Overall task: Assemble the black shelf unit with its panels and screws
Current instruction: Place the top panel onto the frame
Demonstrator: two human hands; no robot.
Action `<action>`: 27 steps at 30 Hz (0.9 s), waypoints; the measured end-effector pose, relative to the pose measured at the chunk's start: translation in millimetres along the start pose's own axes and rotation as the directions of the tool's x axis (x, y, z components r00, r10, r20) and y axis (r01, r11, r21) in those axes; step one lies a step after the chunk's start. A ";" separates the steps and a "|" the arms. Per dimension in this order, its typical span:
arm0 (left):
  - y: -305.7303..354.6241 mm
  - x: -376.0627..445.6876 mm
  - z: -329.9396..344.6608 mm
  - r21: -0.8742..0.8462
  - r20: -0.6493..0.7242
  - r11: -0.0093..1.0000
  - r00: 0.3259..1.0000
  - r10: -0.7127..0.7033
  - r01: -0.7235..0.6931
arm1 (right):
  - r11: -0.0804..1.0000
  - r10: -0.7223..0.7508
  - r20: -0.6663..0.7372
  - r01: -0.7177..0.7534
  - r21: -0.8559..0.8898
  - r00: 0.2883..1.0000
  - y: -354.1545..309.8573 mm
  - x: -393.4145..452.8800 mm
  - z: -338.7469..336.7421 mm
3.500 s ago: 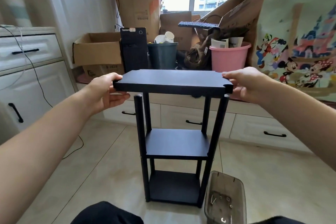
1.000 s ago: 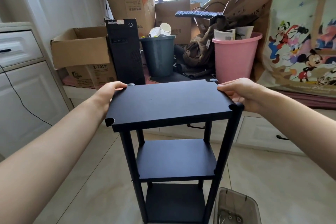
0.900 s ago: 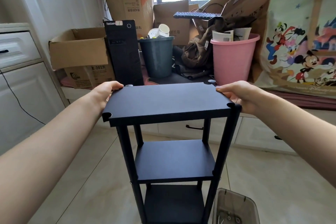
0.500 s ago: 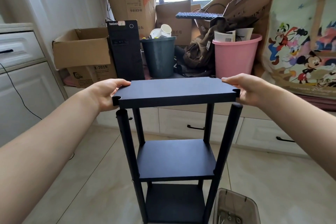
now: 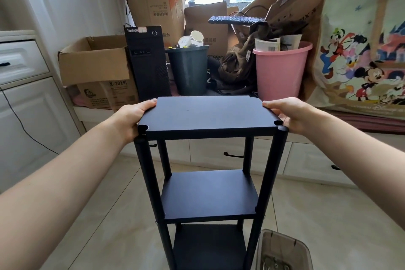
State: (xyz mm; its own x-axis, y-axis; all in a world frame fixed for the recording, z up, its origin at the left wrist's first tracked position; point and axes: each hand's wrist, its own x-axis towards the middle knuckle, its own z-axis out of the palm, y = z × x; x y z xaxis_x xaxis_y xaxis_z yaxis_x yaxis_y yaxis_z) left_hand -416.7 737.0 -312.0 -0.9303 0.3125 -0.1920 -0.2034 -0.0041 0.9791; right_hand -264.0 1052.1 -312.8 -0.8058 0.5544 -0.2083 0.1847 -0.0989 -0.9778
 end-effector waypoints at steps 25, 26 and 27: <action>-35.2 -74.0 -17.8 0.037 0.154 0.999 0.988 -0.025 0.020 | 0.984 0.137 0.165 -0.154 0.092 0.977 17.9 -7.2 8.6; -35.0 -74.2 -16.9 0.039 0.148 0.999 0.989 -0.030 0.025 | 0.985 0.135 0.165 -0.151 0.088 0.977 18.3 -6.5 8.1; -34.8 -74.2 -16.7 0.042 0.143 0.998 0.989 -0.041 0.035 | 0.985 0.132 0.169 -0.148 0.087 0.977 18.9 -6.0 7.5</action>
State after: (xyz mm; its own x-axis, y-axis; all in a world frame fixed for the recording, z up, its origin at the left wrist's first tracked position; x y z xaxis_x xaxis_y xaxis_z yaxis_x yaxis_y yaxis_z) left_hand -345.7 698.1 -332.9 -0.8681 0.4447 -0.2205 -0.2232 0.0470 0.9736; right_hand -259.9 1040.7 -330.3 -0.8577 0.3891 -0.3361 0.2520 -0.2518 -0.9344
